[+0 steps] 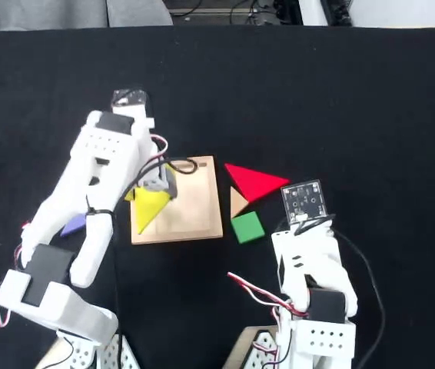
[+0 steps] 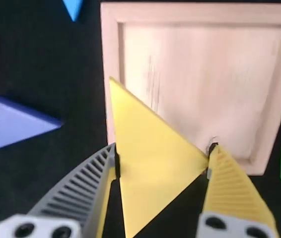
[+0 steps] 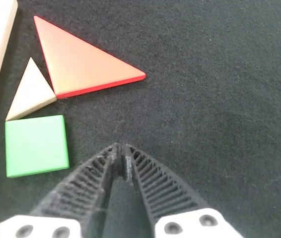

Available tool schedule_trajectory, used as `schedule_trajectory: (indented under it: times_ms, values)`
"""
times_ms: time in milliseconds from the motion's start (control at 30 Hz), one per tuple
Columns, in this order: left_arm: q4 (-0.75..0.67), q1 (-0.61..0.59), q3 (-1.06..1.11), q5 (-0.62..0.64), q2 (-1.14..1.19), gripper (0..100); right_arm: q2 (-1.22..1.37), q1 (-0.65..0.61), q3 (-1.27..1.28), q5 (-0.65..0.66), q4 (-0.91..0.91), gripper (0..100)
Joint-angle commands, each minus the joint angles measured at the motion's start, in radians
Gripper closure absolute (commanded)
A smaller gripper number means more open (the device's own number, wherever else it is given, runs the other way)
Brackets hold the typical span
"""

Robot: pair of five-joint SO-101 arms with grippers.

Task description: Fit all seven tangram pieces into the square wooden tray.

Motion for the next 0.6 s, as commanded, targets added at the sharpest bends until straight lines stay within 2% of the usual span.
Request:
schedule_trajectory:
  times_ms: [0,567]
  values:
    - [-0.123,0.015,0.073,0.008,-0.054,80,-0.085,-0.009,-0.004,0.008,0.003,98.6]
    - [-0.235,0.008,0.189,0.003,-0.051,80,-0.085,-0.009,-0.004,0.009,0.003,98.6]
